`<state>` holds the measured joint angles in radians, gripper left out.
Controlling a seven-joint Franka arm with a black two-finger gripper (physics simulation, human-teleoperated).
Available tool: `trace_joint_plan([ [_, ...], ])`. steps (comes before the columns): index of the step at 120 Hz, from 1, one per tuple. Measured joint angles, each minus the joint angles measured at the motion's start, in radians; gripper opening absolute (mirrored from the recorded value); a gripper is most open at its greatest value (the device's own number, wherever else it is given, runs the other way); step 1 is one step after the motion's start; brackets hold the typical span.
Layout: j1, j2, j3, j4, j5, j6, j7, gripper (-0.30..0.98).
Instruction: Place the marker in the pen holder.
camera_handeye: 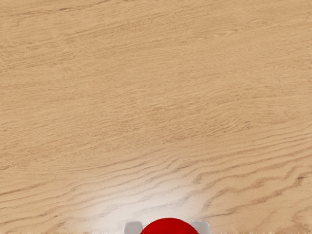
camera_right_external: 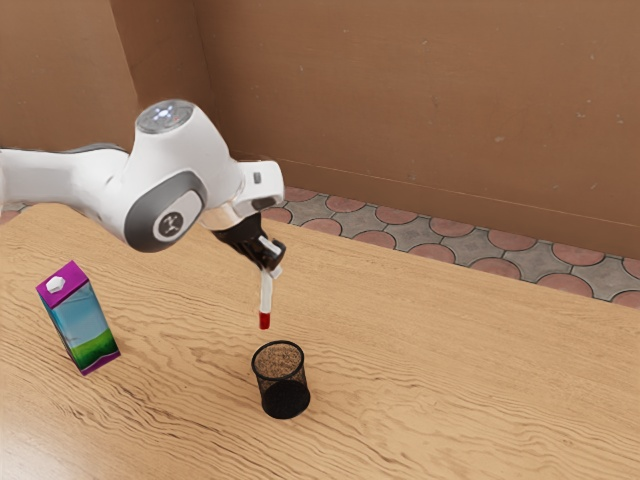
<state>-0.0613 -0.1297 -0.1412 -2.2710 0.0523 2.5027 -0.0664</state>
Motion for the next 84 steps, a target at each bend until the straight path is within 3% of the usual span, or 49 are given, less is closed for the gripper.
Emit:
trace_joint_plan([
  [52, -0.004, -0.061, -0.087, -0.093, -0.004, 0.034, -0.171, -0.09],
  [84, 0.007, -0.099, -0.092, -0.095, 0.044, 0.025, -0.244, -0.09],
])
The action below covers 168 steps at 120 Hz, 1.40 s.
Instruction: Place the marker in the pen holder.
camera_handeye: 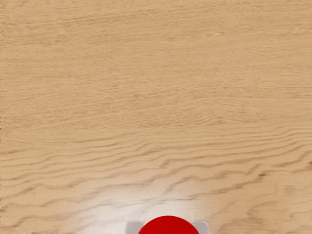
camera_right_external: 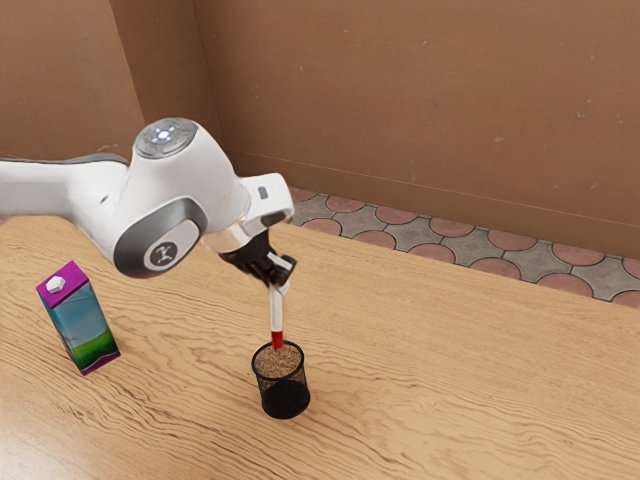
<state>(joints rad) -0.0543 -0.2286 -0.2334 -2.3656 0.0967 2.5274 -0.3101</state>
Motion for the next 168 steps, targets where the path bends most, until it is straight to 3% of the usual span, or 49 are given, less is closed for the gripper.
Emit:
trace_joint_plan([
  [44, 0.003, -0.002, -0.001, -0.054, 0.003, 0.000, -0.072, -0.09],
  [114, 0.002, 0.129, -0.001, 0.016, 0.220, 0.043, -0.122, -0.09],
  [168, 0.014, 0.211, -0.006, 0.014, 0.250, 0.153, -0.126, -0.08],
])
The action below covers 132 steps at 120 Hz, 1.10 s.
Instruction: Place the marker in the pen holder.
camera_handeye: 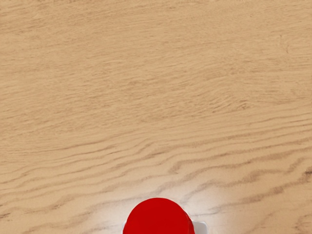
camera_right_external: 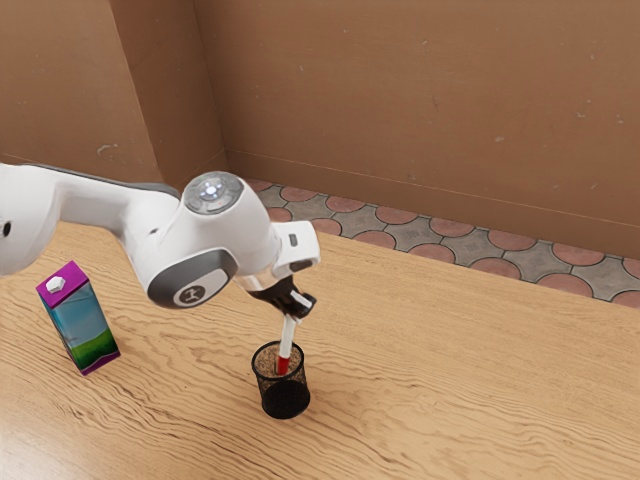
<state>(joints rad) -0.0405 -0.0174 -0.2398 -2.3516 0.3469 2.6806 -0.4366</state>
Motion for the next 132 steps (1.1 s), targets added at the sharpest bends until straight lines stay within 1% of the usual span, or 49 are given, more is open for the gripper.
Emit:
trace_joint_plan([
  [4, 0.003, 0.000, -0.001, 0.000, -0.001, 0.005, 0.000, -0.08],
  [24, 0.002, -0.002, 0.010, 0.000, -0.018, 0.019, 0.019, 0.28],
  [38, 0.008, -0.002, 0.011, -0.002, -0.023, 0.024, 0.031, 0.45],
  [51, 0.012, -0.003, 0.011, -0.002, -0.025, 0.025, 0.040, 0.55],
  [62, 0.014, -0.024, 0.012, -0.001, -0.026, 0.017, 0.047, 0.59],
  [67, -0.002, -0.037, 0.030, 0.002, -0.028, 0.011, 0.049, 0.61],
  [73, -0.017, -0.048, 0.059, 0.018, -0.050, 0.002, 0.052, 0.63],
  [78, -0.010, -0.056, 0.073, 0.047, -0.074, -0.021, 0.055, 0.64],
  [88, 0.011, -0.060, 0.087, 0.166, -0.146, -0.128, 0.060, 0.65],
  [102, -0.003, -0.061, 0.154, 0.371, -0.221, -0.358, 0.068, 0.67],
  [115, 0.006, -0.064, 0.222, 0.549, -0.247, -0.570, 0.090, 0.67],
  [122, 0.022, -0.063, 0.238, 0.642, -0.253, -0.671, 0.104, 0.68],
  [132, 0.014, -0.056, 0.270, 0.755, -0.257, -0.802, 0.125, 0.68],
])
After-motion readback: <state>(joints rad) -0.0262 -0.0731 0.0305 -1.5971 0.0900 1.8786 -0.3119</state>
